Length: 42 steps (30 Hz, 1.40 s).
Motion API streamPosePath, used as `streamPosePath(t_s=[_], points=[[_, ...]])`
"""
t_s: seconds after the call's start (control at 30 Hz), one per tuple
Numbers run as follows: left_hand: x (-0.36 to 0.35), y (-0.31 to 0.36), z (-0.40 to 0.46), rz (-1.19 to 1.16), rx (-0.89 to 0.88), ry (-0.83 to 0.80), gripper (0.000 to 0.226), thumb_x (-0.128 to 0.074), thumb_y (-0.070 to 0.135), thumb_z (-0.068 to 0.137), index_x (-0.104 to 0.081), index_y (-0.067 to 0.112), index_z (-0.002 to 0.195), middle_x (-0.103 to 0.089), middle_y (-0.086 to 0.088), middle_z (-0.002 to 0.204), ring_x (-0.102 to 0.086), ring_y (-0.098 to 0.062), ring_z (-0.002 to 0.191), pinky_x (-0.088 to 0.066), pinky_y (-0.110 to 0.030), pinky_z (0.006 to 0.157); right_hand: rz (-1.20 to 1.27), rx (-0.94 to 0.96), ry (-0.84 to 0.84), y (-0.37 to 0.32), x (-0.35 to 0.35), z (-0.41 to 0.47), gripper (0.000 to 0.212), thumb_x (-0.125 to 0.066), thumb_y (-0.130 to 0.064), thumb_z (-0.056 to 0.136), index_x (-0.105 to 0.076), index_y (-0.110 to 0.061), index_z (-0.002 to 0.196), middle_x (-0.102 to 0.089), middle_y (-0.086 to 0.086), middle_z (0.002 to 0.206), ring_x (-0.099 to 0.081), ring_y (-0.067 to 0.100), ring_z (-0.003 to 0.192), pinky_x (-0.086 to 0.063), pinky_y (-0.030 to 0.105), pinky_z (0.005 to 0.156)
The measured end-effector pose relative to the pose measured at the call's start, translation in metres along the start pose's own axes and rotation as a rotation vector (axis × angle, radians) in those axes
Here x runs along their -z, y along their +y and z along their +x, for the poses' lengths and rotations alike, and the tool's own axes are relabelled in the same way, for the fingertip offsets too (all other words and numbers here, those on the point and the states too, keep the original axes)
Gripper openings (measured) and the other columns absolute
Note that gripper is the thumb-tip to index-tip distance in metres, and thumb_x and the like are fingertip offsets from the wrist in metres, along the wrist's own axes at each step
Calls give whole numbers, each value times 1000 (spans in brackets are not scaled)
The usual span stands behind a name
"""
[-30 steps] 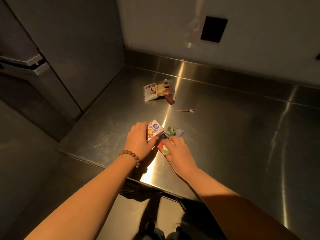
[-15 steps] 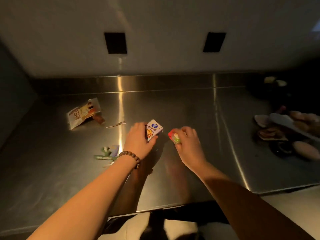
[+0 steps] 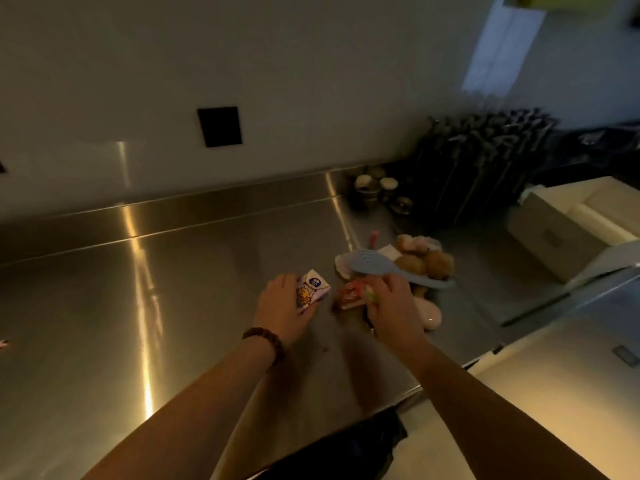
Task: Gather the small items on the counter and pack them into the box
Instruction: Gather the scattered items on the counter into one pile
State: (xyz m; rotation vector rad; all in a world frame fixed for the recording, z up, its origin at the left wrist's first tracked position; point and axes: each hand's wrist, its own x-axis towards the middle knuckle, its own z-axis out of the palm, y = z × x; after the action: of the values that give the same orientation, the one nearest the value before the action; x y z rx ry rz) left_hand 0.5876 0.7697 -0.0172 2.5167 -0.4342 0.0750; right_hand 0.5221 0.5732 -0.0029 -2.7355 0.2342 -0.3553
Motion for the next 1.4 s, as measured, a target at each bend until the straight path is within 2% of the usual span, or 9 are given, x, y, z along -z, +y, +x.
streamPosePath(t_s=[0.23, 0.47, 0.6, 0.67, 0.73, 0.83, 1.0, 1.2, 1.4], points=[[-61, 73, 23, 32, -116, -161, 58, -59, 52, 84, -42, 24, 133, -50, 0, 127, -43, -20, 114, -38, -37, 96, -33, -44, -32, 89, 17, 14, 38, -55, -29, 91, -49, -20, 127, -45, 7, 131, -43, 22, 117, -38, 29, 94], [-113, 100, 31, 268, -301, -175, 52, -49, 37, 93, -39, 24, 141, -35, 2, 149, -25, -20, 139, -14, -37, 115, 15, -94, -43, 124, 11, 15, 37, -61, -22, 86, -55, -16, 122, -49, 10, 127, -45, 27, 117, -44, 39, 97], [-124, 97, 31, 397, -320, -119, 50, -83, 29, 66, -68, 20, 113, -61, -5, 126, -51, -29, 120, -45, -48, 94, -11, -61, -6, 137, 9, 21, 36, -64, -17, 83, -57, -17, 119, -53, 10, 120, -48, 29, 112, -43, 32, 88], [-125, 95, 30, 387, -354, -12, 39, -74, 35, 73, -70, 21, 110, -62, -6, 121, -46, -28, 117, -47, -49, 90, -14, -39, 29, 137, 7, 31, 36, -64, -18, 84, -56, -17, 119, -54, 11, 118, -51, 29, 108, -43, 30, 83], [-121, 97, 30, 340, -379, 66, 40, -58, 42, 82, -64, 24, 117, -57, -6, 125, -39, -27, 118, -45, -50, 93, -19, -16, 36, 136, 7, 45, 39, -63, -21, 86, -53, -19, 123, -52, 11, 123, -50, 29, 111, -43, 32, 85], [-108, 105, 44, 350, -334, 53, 63, -67, 48, 75, -51, 24, 130, -48, -10, 134, -32, -28, 125, -39, -52, 99, -46, -26, -21, 130, 9, 74, 51, -62, -24, 86, -44, -22, 133, -41, 9, 137, -39, 27, 125, -38, 36, 98], [-97, 103, 79, 396, -176, -201, 84, -43, 64, 84, -8, 26, 150, -1, -7, 158, 6, -28, 145, 5, -49, 115, -23, -16, -106, 112, 7, 122, 54, -63, -21, 85, -40, -21, 134, -36, 8, 140, -31, 25, 130, -29, 38, 108], [-107, 89, 83, 341, -152, -313, 92, -42, 69, 83, -3, 22, 151, 2, -5, 159, 7, -25, 146, -5, -41, 118, 35, 14, -236, 116, -8, 137, 38, -53, -27, 92, -46, -20, 128, -40, 7, 138, -36, 24, 127, -35, 37, 104], [-105, 88, 88, 310, -161, -332, 91, -45, 66, 83, -6, 20, 151, 3, -5, 159, 8, -25, 145, -5, -42, 118, 70, 25, -240, 116, 1, 130, 51, -49, -47, 91, -42, -23, 135, -36, 4, 144, -35, 22, 130, -37, 40, 105]])
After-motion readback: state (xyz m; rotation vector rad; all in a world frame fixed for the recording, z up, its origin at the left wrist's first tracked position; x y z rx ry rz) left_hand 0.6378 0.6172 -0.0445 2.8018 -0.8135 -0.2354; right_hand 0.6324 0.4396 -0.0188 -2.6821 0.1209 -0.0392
